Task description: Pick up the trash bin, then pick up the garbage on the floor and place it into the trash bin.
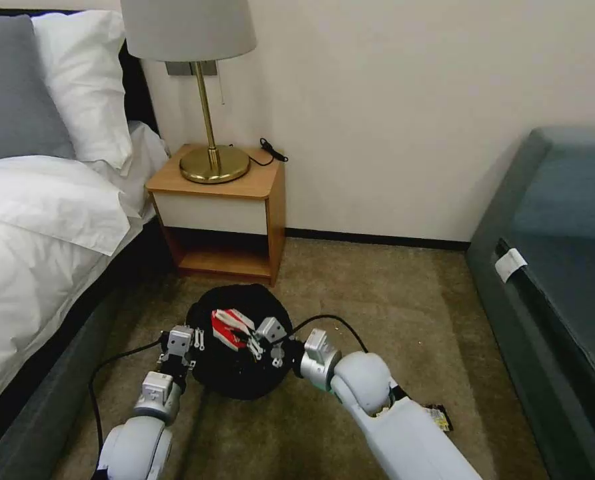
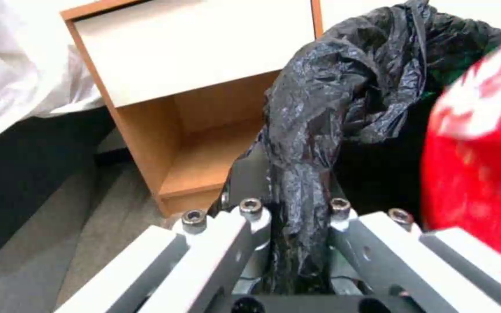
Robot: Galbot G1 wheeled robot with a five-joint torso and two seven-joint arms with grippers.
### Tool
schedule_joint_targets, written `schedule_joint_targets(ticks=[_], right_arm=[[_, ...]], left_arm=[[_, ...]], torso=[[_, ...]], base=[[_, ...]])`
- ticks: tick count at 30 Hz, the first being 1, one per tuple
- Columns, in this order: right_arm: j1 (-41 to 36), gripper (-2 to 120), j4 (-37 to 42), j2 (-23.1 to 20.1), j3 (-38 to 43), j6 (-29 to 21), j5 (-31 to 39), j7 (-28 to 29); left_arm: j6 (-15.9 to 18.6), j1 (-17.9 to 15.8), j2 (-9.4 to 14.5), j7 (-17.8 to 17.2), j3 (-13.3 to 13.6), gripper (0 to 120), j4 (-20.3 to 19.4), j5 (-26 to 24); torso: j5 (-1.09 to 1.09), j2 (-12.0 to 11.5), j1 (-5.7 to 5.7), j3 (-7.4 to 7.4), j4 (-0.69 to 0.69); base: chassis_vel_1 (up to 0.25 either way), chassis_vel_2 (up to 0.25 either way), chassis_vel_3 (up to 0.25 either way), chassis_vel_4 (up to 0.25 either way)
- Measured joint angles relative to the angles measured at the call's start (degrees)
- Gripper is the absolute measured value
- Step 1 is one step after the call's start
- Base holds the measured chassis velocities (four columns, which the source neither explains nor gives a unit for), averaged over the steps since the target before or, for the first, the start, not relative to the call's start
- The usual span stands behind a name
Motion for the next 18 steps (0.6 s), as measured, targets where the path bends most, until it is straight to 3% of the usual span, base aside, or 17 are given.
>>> schedule_joint_targets(ticks=[9,10,11,18], right_arm=[[0.1,4,-3.2,1.6,-1.2,0.5,-2.0,1.2],[0.1,16,-4.2,2.2,-1.2,0.7,-2.3,1.7],[0.1,20,-4.5,2.4,-1.1,0.8,-2.5,1.8],[0.8,42,-6.6,3.5,-0.5,1.2,-4.1,2.6]], left_arm=[[-0.7,0.4,0.1,0.1,-0.2,4,-0.7,-0.7],[-0.7,0.6,0.1,0.2,-0.2,4,-0.8,-0.8],[-0.8,0.7,0.1,0.2,-0.2,4,-0.8,-0.8],[-1.7,1.2,0.7,0.6,-0.4,4,-0.9,-2.0]], torso=[[0.00,0.0,0.00,0.00,0.00],[0.00,0.0,0.00,0.00,0.00],[0.00,0.0,0.00,0.00,0.00],[0.00,0.0,0.00,0.00,0.00]], base=[[0.000,0.000,0.000,0.000],[0.000,0.000,0.000,0.000],[0.000,0.000,0.000,0.000],[0.000,0.000,0.000,0.000]])
